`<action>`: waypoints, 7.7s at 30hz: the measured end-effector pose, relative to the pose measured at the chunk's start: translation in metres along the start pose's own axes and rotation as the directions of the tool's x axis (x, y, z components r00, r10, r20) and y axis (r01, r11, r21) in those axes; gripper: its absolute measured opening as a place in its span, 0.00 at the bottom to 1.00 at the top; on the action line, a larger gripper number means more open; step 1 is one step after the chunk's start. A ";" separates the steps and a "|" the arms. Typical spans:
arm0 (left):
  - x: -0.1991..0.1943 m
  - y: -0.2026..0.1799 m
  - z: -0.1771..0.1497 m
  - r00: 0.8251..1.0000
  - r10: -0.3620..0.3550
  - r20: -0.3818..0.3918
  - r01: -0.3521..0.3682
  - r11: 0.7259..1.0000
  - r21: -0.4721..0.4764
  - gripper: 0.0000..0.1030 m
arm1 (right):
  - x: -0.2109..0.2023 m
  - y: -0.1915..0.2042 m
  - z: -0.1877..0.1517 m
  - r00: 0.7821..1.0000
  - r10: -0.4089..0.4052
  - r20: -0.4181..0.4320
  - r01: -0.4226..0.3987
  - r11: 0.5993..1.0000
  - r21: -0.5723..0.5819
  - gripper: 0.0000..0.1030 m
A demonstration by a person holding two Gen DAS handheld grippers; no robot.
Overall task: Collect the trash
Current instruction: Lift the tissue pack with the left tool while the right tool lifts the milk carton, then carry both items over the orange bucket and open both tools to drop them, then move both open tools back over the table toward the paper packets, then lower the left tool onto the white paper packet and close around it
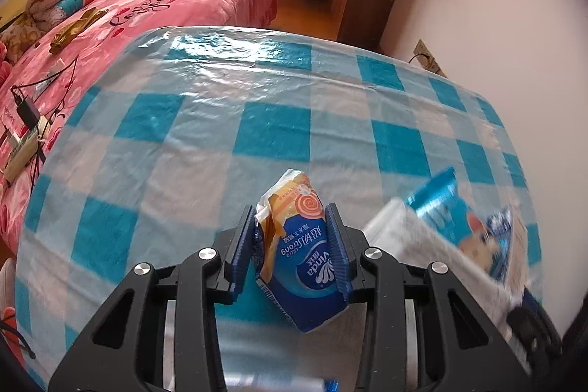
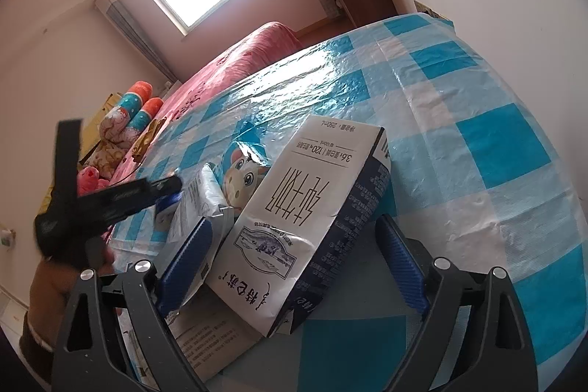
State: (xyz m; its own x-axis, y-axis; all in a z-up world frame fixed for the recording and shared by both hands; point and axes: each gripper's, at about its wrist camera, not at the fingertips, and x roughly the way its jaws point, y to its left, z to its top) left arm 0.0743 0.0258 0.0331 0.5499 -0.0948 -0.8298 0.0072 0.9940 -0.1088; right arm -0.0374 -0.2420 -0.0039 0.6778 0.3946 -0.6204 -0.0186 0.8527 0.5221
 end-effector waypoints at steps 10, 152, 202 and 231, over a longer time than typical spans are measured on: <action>-0.049 0.024 -0.042 0.997 -0.058 0.046 0.056 0.998 0.035 0.39 | 0.005 0.017 -0.005 0.997 -0.083 -0.005 0.082 0.993 -0.079 0.90; -0.178 0.232 -0.170 0.960 0.197 0.197 -0.172 0.975 -0.138 0.83 | 0.013 0.240 -0.126 0.973 0.175 -0.152 -0.225 0.877 -0.425 0.92; -0.114 -0.032 -0.151 0.995 -0.091 0.040 0.059 0.869 0.491 0.83 | -0.030 0.030 -0.021 0.995 -0.079 0.057 0.086 0.987 -0.135 0.92; -0.048 -0.061 -0.127 0.976 -0.174 -0.131 0.217 0.825 0.522 0.90 | -0.012 0.011 -0.016 0.996 0.082 -0.038 -0.083 0.996 -0.037 0.92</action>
State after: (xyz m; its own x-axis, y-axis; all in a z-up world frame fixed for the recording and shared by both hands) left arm -0.0581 -0.0371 0.0099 0.4258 -0.2722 -0.8629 0.5610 0.8277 0.0157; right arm -0.0576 -0.2319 0.0006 0.6456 0.4757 -0.5974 -0.1019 0.8290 0.5499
